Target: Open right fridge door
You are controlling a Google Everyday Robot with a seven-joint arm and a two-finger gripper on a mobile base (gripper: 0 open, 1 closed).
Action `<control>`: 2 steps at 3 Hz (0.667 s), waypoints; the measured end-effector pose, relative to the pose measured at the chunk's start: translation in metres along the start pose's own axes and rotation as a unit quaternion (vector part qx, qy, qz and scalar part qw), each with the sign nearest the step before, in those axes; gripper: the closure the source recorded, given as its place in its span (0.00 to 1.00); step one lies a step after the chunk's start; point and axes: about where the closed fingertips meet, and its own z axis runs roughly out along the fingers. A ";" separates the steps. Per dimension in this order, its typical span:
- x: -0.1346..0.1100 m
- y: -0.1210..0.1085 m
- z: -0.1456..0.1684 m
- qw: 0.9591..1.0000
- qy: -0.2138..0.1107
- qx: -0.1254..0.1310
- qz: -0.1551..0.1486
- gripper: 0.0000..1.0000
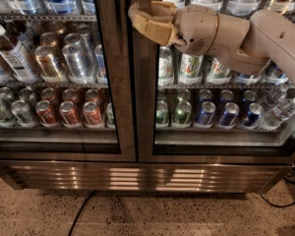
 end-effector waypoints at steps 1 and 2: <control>0.000 0.000 0.000 1.000 0.000 0.000 0.000 0.12; 0.000 0.000 0.000 1.000 0.000 0.000 0.000 0.00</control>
Offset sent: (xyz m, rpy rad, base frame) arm 0.0000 0.0000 0.0000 0.0000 0.0000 0.0000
